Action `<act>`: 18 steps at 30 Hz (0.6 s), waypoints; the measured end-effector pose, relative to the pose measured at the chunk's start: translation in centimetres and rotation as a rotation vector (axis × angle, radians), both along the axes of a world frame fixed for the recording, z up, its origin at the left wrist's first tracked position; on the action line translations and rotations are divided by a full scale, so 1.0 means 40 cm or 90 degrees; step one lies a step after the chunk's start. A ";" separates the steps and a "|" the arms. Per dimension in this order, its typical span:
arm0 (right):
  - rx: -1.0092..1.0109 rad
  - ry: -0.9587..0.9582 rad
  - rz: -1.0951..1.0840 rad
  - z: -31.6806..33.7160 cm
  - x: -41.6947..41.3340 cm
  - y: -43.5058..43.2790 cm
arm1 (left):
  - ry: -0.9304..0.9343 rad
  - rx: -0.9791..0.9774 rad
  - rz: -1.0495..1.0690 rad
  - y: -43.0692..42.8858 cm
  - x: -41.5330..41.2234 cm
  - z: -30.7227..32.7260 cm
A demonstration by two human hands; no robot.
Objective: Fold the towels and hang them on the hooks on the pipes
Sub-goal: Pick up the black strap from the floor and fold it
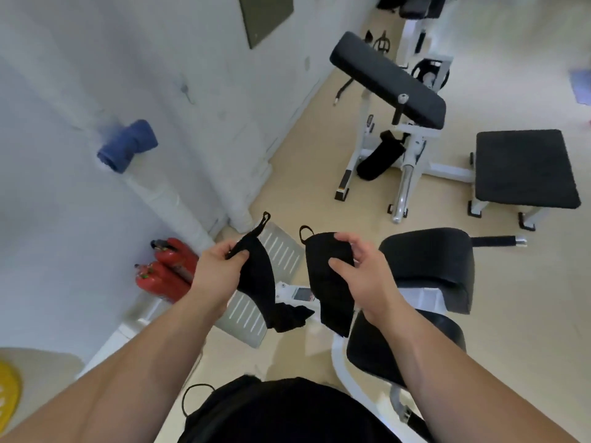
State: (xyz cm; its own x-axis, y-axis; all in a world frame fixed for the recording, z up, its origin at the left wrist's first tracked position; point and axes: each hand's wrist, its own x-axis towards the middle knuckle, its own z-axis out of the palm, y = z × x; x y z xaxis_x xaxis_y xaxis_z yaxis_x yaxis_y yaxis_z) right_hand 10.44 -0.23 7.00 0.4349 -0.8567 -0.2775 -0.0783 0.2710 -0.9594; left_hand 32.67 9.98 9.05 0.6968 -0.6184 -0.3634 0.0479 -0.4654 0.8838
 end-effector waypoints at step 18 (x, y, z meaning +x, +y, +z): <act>-0.481 0.205 0.153 0.058 0.814 0.320 | 0.118 -0.139 0.088 0.221 0.482 0.068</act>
